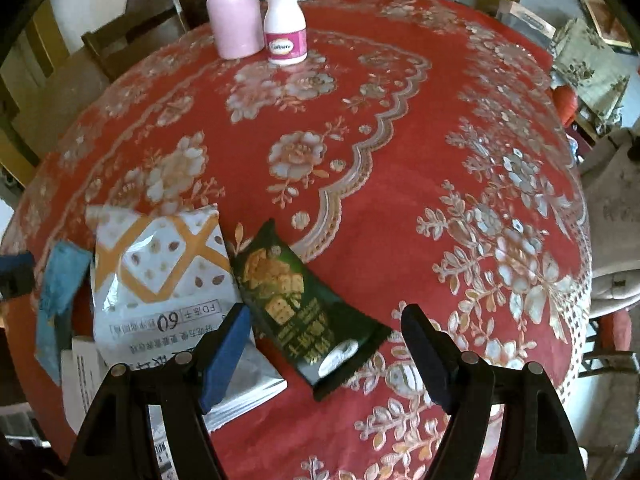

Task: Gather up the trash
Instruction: 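Lift the blue packet with the left gripper while the right grasps the dark green packet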

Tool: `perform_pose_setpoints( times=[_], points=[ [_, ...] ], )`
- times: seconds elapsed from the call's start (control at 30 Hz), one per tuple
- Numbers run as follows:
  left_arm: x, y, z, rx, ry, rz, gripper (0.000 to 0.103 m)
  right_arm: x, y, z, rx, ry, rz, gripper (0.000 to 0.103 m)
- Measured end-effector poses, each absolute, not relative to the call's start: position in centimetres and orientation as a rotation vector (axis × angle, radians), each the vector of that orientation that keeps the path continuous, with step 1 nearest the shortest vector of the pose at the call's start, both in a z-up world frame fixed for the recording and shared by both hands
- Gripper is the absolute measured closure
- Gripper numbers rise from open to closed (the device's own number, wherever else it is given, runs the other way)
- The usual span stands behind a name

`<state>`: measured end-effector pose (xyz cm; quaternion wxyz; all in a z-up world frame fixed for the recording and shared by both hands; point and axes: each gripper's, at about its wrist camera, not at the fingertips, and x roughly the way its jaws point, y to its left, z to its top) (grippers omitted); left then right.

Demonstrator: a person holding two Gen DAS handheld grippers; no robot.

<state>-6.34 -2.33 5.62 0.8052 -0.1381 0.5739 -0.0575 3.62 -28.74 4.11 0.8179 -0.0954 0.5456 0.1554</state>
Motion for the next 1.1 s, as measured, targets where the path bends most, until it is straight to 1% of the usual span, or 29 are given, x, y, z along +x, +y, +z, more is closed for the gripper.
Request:
perform_pose_setpoints(
  times=[0.07, 0.13, 0.2, 0.27, 0.4, 0.47, 0.53, 0.63, 0.7, 0.73, 0.8, 0.83, 0.9, 1.03, 1.1],
  points=[
    [-6.4, -2.9, 5.2, -0.306, 1.231, -0.111, 0.053, 3.9, -29.1, 4.0, -0.182, 1.162, 0.318, 0.029],
    [-6.4, -3.4, 4.9, -0.297, 1.226, -0.099, 0.046, 3.9, -29.5, 3.6, -0.157, 1.176, 0.295, 0.048],
    [-6.3, -3.9, 4.7, -0.286, 1.215, -0.084, 0.045, 3.4, -30.0, 3.6, -0.143, 1.169, 0.271, 0.055],
    [-5.9, -4.2, 4.3, -0.293, 1.218, -0.076, 0.044, 2.9, -30.7, 3.6, -0.112, 1.176, 0.247, 0.059],
    [-5.1, -4.5, 3.6, -0.294, 1.224, -0.049, 0.044, 1.5, -32.2, 3.9, -0.003, 1.189, 0.22, 0.058],
    [-4.8, -4.8, 3.4, -0.288, 1.227, -0.05, 0.044, 1.3, -32.3, 4.1, 0.031, 1.179, 0.239, 0.044],
    [-4.5, -5.0, 3.3, -0.282, 1.224, -0.047, 0.044, 1.2, -32.1, 4.3, 0.016, 1.166, 0.239, 0.037],
    [-4.3, -5.4, 3.4, -0.257, 1.212, -0.065, 0.044, 1.2, -31.5, 4.4, -0.005, 1.152, 0.25, 0.037],
    [-4.3, -5.7, 3.4, -0.239, 1.205, -0.079, 0.046, 1.4, -31.0, 4.1, -0.023, 1.15, 0.258, 0.037],
    [-4.3, -5.7, 3.4, -0.241, 1.202, -0.099, 0.054, 1.5, -30.7, 3.9, -0.044, 1.149, 0.25, 0.037],
    [-4.2, -5.9, 3.5, -0.235, 1.2, -0.123, 0.058, 1.4, -30.8, 3.8, -0.045, 1.128, 0.237, 0.063],
    [-4.3, -5.9, 3.6, -0.229, 1.196, -0.128, 0.06, 1.4, -31.0, 3.6, -0.043, 1.136, 0.228, 0.07],
    [-4.4, -5.8, 4.2, -0.226, 1.18, -0.135, 0.063, 1.2, -31.4, 3.8, -0.015, 1.128, 0.225, 0.072],
    [-4.6, -5.0, 6.0, -0.234, 1.14, -0.143, 0.064, 0.3, -32.2, 4.8, 0.03, 1.111, 0.221, 0.083],
    [-4.7, -4.8, 7.0, -0.22, 1.124, -0.143, 0.064, -0.2, -32.8, 5.5, 0.07, 1.098, 0.213, 0.084]
  ],
)
